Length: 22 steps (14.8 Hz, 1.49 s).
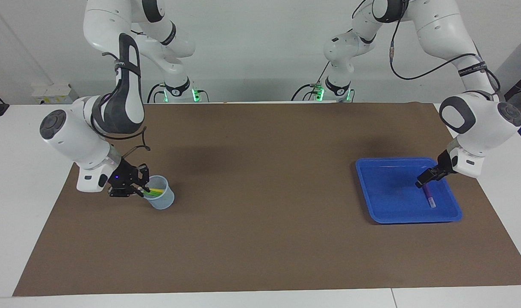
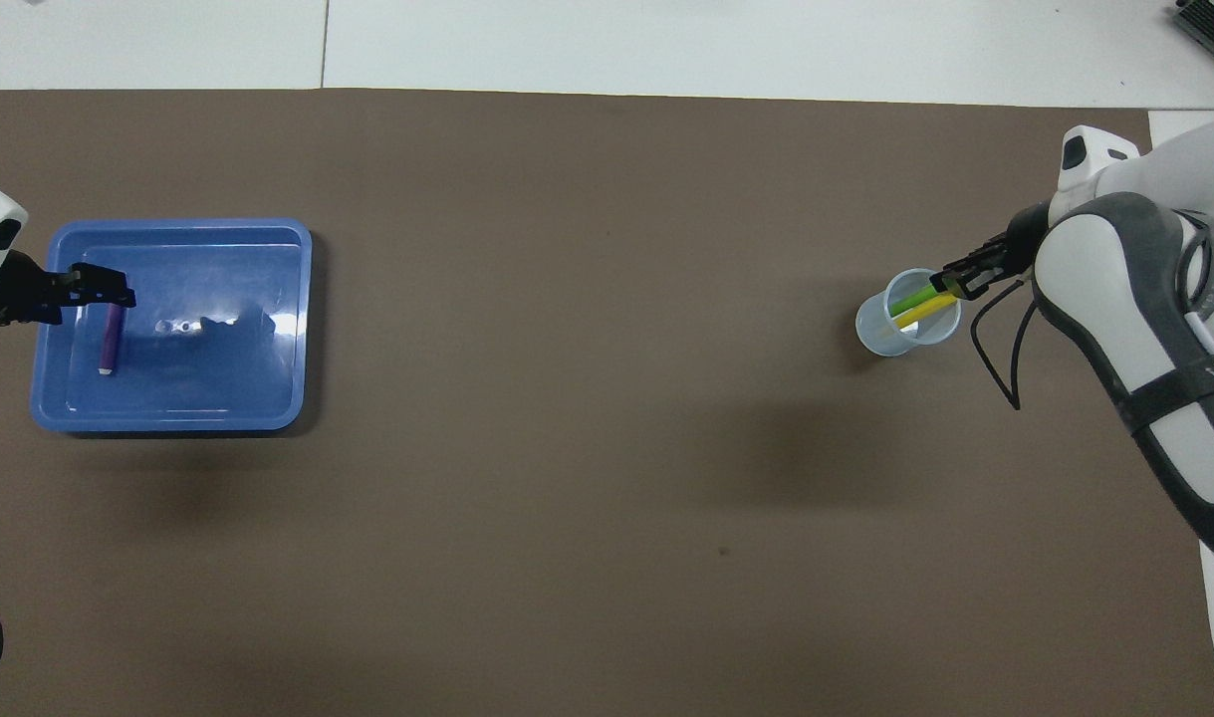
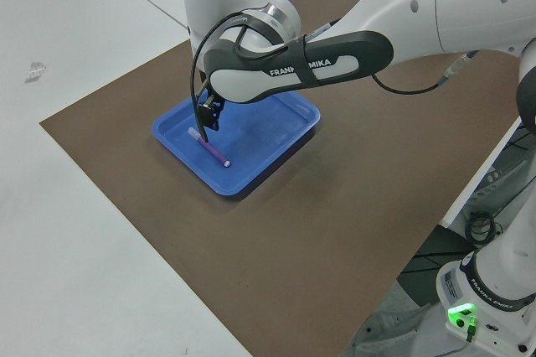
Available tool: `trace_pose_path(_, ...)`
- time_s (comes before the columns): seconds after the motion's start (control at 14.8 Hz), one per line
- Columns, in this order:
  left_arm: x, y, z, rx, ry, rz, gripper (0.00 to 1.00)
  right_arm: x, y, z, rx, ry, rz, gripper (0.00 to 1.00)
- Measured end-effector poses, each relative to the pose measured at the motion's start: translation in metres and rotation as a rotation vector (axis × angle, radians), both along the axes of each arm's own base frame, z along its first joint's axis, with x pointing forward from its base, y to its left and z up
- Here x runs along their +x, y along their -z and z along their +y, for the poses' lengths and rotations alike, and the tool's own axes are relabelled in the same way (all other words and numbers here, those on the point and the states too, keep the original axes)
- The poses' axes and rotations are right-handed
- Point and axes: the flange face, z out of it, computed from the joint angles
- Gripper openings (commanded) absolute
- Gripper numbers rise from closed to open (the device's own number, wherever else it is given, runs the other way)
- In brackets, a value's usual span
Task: Right arm passes pens to left for tray arrangement
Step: 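Lower the purple pen into the blue tray and open the left gripper, then pull the green pen from the cup while the left gripper approaches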
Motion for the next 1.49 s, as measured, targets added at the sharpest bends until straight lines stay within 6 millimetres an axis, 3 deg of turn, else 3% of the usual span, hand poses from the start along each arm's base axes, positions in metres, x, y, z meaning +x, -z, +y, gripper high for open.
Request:
trace_pose_path(0.34,-0.002,-0.021,-0.061,-0.112,-0.246,0.069,1.0,-0.002,-0.003,0.002,0.006,0.005,0.026,0.15)
trace_pose_path(0.61,-0.002,-0.024,-0.106,-0.213,-0.434,0.141,1.0,-0.004,-0.024,0.005,0.014,0.007,0.063,0.15)
trace_pose_path(1.02,-0.008,-0.027,-0.207,-0.218,-0.609,0.233,1.0,-0.02,-0.087,0.009,0.011,0.026,0.101,0.15)
trace_pose_path(1.35,-0.018,-0.036,-0.269,-0.25,-0.741,0.286,1.0,-0.039,-0.158,0.021,0.018,0.113,0.137,0.15)
trace_pose_path(1.49,-0.021,-0.04,-0.29,-0.266,-0.799,0.297,1.0,-0.042,-0.173,0.037,0.048,0.172,0.151,0.15)
